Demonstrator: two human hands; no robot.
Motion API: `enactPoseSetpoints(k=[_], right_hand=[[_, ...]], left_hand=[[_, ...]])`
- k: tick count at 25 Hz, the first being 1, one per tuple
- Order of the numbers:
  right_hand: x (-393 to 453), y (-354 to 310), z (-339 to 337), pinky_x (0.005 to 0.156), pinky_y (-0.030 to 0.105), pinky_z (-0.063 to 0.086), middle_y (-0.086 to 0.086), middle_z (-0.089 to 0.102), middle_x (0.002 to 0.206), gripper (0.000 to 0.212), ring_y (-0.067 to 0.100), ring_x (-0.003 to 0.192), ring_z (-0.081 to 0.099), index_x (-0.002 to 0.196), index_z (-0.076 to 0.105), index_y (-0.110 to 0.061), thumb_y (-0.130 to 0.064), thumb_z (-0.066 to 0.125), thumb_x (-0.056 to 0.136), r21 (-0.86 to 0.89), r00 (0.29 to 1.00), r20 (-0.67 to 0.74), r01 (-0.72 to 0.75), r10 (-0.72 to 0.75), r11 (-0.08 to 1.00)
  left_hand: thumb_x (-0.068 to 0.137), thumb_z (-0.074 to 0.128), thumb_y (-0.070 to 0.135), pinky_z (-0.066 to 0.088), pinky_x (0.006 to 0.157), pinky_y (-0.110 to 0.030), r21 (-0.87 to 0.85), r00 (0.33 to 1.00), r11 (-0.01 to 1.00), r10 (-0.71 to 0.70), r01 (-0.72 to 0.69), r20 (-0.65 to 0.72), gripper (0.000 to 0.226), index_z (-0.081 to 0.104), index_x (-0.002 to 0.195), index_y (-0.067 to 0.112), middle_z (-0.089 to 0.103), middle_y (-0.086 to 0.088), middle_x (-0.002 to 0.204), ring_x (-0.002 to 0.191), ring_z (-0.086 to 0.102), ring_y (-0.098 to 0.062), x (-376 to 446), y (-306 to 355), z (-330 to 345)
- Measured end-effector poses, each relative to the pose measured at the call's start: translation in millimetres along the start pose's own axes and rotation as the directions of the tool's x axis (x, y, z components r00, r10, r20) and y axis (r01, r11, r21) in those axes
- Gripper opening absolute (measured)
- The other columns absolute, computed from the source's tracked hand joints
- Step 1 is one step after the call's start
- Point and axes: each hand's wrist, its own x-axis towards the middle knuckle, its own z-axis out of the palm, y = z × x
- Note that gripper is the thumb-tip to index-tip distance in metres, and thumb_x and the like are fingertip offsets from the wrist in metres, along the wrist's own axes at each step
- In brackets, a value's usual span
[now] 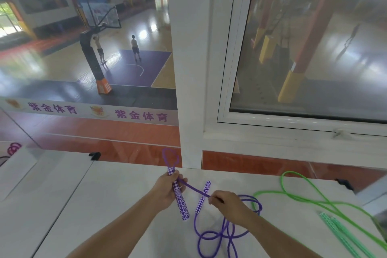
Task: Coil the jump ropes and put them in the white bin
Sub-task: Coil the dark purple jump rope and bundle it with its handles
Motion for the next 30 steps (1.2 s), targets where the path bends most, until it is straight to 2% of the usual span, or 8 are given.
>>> enactPoseSetpoints(k=[3,5,9,15,20,23,26,30], right_hand=[[-4,26,-8,0.061,0.020,0.037,0.000,0.061,0.076,0.024,0.001,0.062,0.048,0.091,0.066,-0.021,-0.038,0.053,0.101,-0.005,0.999,-0.029,-0.024,0.023,1.000],[-5,29,-11,0.062,0.020,0.037,-0.005,0.058,0.073,0.021,0.000,0.061,0.047,0.091,0.065,-0.022,-0.037,0.054,0.101,-0.007,1.000,-0.020,-0.003,0.003,1.000],[-4,7,-11,0.064,0.015,0.039,-0.008,0.059,0.074,0.019,0.001,0.065,0.050,0.088,0.064,-0.026,-0.034,0.054,0.101,0.028,0.994,-0.039,0.103,-0.102,0.994],[10,-27,-11,0.065,0.015,0.041,-0.009,0.061,0.077,0.021,0.004,0.072,0.055,0.088,0.064,-0.024,-0.036,0.053,0.101,-0.055,0.976,-0.182,0.108,-0.117,0.993],[14,-23,-8,0.063,0.022,0.044,-0.003,0.064,0.076,0.025,0.008,0.068,0.057,0.087,0.066,-0.021,-0.041,0.056,0.098,-0.054,0.979,-0.196,0.040,-0.050,0.998],[11,-7,-15,0.059,0.018,0.038,-0.007,0.057,0.065,0.024,0.003,0.059,0.050,0.077,0.060,-0.026,-0.039,0.061,0.097,-0.008,0.981,-0.195,-0.006,0.004,1.000],[6,12,-30,0.062,0.020,0.038,-0.008,0.053,0.063,0.026,0.001,0.059,0.049,0.073,0.056,-0.026,-0.030,0.060,0.098,-0.009,0.962,-0.269,-0.056,0.051,0.998],[1,24,-33,0.065,0.030,0.044,-0.005,0.058,0.069,0.025,0.010,0.064,0.055,0.082,0.060,-0.016,-0.029,0.053,0.102,0.021,0.935,-0.326,-0.139,0.138,0.990]], left_hand=[[0.106,0.044,0.010,0.054,0.079,-0.046,-0.133,0.997,0.990,0.037,-0.046,-0.067,0.014,0.048,0.093,0.009,0.051,-0.006,0.069,0.062,0.052,-0.021,16,22,-25],[0.107,0.043,0.011,0.054,0.069,-0.042,-0.132,0.999,0.991,0.014,-0.020,-0.045,0.015,0.046,0.092,0.010,0.048,-0.005,0.067,0.053,0.045,-0.019,18,24,-34],[0.105,0.044,0.010,0.041,0.049,-0.029,0.151,0.990,0.985,-0.099,0.083,0.105,0.011,0.048,0.094,0.011,0.055,-0.006,0.071,0.051,0.042,-0.017,5,3,-25],[0.102,0.059,0.023,0.038,0.051,-0.030,0.440,0.935,0.897,-0.184,0.033,0.304,0.020,0.063,0.102,0.003,0.066,-0.009,0.088,0.059,0.045,-0.016,-20,-37,5],[0.101,0.059,0.016,0.041,0.059,-0.028,0.572,0.945,0.819,-0.159,-0.035,0.285,0.016,0.064,0.092,0.004,0.066,-0.005,0.075,0.063,0.051,-0.014,-20,-42,2],[0.100,0.058,0.009,0.052,0.072,-0.036,0.401,0.951,0.914,-0.171,0.056,0.258,0.017,0.062,0.085,0.004,0.061,-0.011,0.071,0.069,0.063,-0.024,-20,-28,-11],[0.100,0.056,0.009,0.048,0.053,-0.031,0.140,0.975,0.987,-0.110,0.084,0.191,0.018,0.054,0.082,0.008,0.047,-0.004,0.064,0.048,0.046,-0.014,-12,-8,-34],[0.101,0.052,0.010,0.047,0.047,-0.024,-0.176,0.999,0.984,0.000,0.006,0.032,0.020,0.051,0.081,0.008,0.043,-0.001,0.061,0.040,0.037,-0.008,2,7,-52]])
